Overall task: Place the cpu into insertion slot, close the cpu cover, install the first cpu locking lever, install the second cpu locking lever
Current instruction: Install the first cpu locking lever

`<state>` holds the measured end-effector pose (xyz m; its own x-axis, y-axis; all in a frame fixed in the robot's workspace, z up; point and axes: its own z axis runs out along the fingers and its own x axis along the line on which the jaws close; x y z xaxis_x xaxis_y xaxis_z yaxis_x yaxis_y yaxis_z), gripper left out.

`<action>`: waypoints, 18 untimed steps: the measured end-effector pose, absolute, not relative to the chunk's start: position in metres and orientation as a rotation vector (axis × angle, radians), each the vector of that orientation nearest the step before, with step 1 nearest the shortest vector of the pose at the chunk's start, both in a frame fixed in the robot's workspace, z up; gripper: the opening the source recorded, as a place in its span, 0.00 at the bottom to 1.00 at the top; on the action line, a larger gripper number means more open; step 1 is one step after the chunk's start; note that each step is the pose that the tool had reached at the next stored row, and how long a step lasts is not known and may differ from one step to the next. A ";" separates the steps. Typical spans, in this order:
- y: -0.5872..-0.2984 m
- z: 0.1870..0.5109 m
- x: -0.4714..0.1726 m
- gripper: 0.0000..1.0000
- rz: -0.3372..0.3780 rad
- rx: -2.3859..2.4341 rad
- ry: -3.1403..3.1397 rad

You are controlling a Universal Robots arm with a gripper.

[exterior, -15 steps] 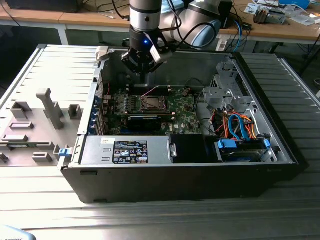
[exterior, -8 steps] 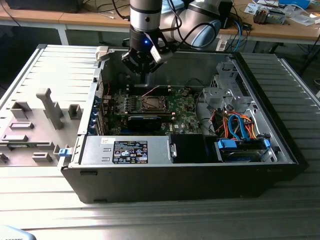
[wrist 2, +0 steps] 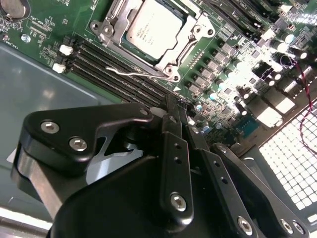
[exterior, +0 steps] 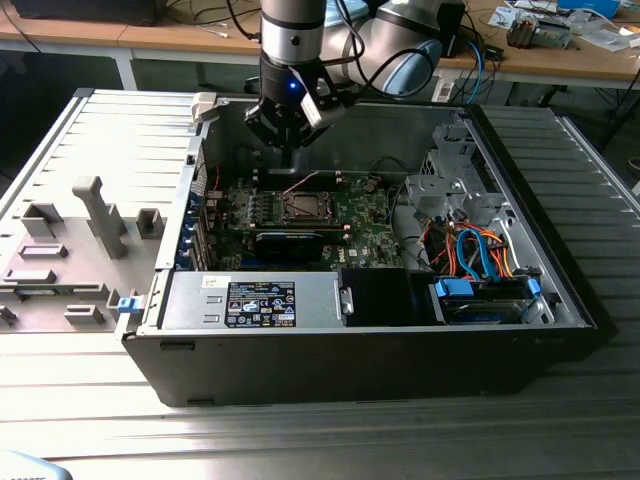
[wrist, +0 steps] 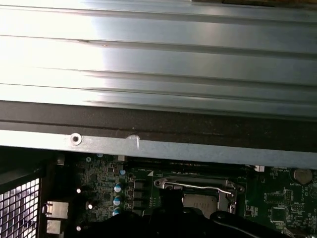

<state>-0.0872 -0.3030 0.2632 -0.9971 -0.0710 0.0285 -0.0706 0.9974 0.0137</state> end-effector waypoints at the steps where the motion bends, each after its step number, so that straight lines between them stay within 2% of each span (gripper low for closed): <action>1: -0.303 0.263 -0.087 0.11 -0.020 0.110 -3.111; 18: -0.303 0.257 -0.084 0.11 -0.020 0.084 -3.112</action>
<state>-0.0844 -0.3030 0.2569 -0.9981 -0.0539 0.0284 -0.0536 0.9985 0.0137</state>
